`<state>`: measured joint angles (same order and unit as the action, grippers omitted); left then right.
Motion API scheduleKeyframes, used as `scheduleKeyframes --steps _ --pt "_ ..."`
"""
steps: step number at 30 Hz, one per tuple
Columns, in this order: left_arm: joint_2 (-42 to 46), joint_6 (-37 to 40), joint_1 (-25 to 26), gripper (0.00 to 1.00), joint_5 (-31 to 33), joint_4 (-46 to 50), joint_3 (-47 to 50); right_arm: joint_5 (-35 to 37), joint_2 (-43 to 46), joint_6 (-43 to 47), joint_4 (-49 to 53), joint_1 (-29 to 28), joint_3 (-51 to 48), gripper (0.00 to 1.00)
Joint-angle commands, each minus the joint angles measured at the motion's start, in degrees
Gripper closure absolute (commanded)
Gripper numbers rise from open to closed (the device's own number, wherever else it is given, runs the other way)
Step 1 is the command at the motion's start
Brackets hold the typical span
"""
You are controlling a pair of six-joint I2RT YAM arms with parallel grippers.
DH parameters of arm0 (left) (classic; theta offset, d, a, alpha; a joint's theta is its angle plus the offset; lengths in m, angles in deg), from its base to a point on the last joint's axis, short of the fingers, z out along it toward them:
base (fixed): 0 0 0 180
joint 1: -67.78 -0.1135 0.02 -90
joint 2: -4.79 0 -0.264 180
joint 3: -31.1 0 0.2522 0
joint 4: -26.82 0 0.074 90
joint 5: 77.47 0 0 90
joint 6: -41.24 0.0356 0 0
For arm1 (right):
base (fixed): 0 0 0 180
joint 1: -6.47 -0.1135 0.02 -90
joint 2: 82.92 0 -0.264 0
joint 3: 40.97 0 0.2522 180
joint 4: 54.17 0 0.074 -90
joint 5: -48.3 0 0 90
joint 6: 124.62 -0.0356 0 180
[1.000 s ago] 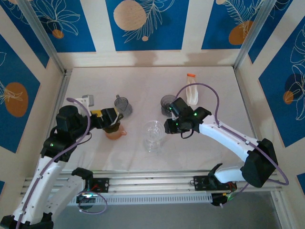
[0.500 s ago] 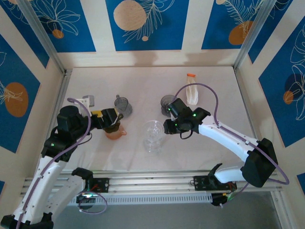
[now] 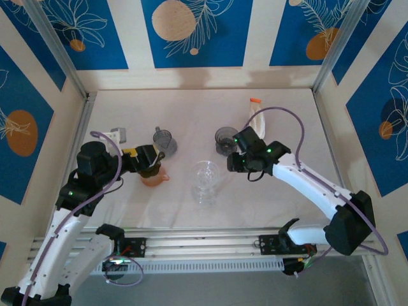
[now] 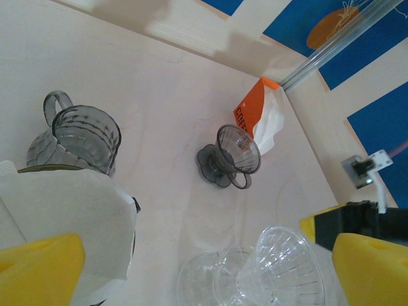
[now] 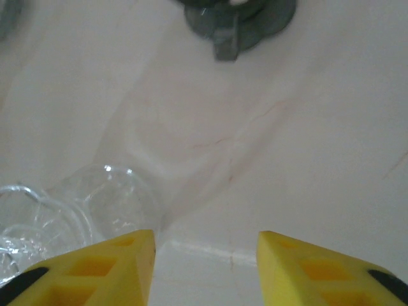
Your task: Place the coffee filter in the dripper
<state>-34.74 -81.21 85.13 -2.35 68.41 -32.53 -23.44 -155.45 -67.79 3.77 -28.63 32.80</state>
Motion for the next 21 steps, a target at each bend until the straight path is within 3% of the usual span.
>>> scheduleKeyframes --steps 1,7,15,21 --pt "0.2 0.0 -0.9 0.0 1.0 -2.1 0.8 2.7 2.4 1.2 -2.2 3.3 4.1 0.49" --pt "-0.5 -0.7 -0.9 0.0 0.4 -3.7 1.0 4.9 -4.4 5.2 -6.0 11.7 13.0 0.47" --pt "-0.8 -0.7 -0.9 0.0 -0.3 -4.1 1.0 7.9 -24.4 10.8 -4.4 18.9 28.3 0.68" --pt "-1.0 -0.5 -0.8 0.0 -0.6 -4.3 1.4 3.6 -32.5 11.3 -5.8 23.2 34.8 0.71"
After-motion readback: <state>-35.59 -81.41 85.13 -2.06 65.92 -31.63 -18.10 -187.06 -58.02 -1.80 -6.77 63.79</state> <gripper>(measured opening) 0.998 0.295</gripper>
